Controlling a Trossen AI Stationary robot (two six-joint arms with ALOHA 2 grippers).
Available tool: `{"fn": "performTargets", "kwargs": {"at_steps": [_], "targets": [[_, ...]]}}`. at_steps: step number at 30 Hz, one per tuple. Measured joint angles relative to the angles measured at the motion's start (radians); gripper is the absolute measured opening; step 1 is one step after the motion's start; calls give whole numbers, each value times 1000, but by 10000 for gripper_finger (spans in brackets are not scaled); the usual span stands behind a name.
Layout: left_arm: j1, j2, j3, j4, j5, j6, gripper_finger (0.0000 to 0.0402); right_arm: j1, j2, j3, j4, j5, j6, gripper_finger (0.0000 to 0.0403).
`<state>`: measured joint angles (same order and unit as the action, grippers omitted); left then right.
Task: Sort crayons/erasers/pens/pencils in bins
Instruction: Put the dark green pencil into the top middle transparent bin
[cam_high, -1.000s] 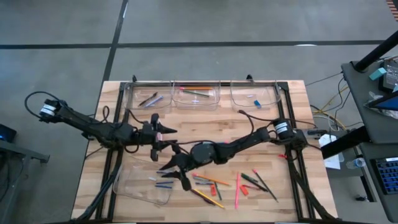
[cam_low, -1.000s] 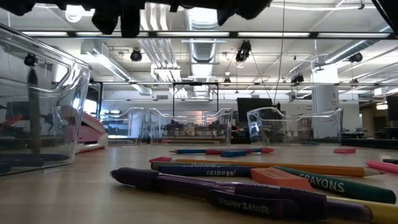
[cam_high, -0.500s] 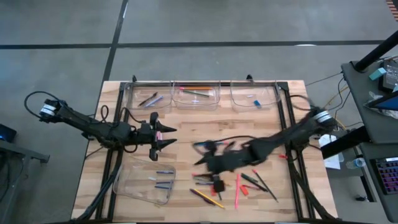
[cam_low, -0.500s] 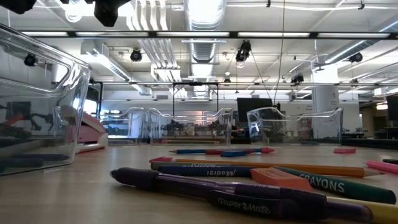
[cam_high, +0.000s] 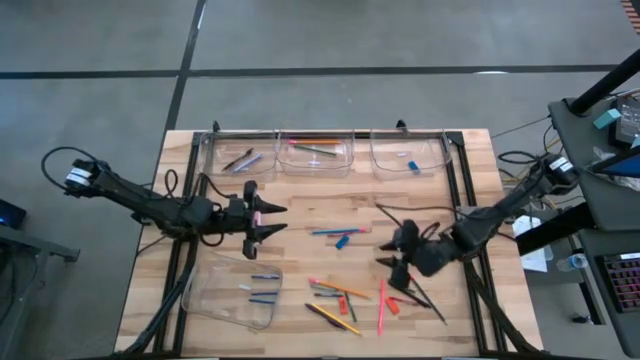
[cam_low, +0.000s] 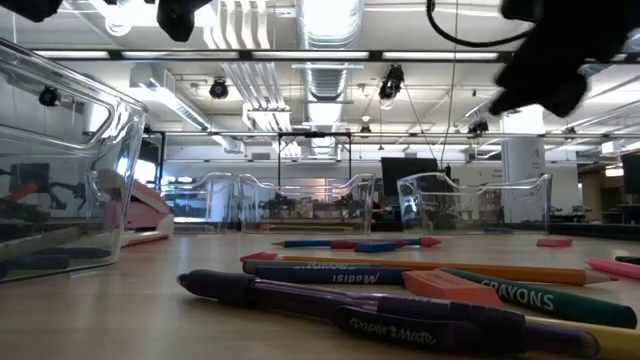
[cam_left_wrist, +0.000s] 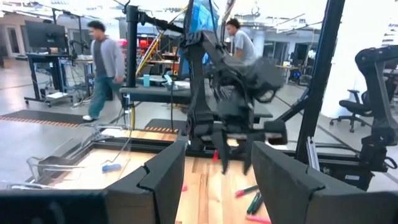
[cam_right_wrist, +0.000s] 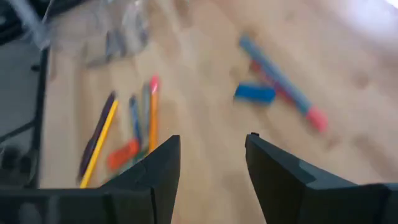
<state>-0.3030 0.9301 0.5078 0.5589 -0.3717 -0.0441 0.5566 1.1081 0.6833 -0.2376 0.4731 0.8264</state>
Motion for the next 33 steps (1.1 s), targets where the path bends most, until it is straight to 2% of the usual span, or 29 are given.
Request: {"fn": "performTargets", "kwargs": {"at_steps": [3,7,10,13,20,33], "targets": [[0,9,0,10,0,0,173,37,4,-7,-96,-1,125,171],[0,23,3,10,0,0,173,55,37,16,-385,-11,363,170],[0,30,3,9,0,0,173,68,68,21,-518,-99,494,170],[0,33,3,10,-1,0,173,89,116,18,-529,-177,551,170],[1,33,5,9,-3,0,173,143,223,34,-497,-236,562,171],[1,33,5,9,-4,-1,173,184,319,34,-407,-248,562,168]]}}
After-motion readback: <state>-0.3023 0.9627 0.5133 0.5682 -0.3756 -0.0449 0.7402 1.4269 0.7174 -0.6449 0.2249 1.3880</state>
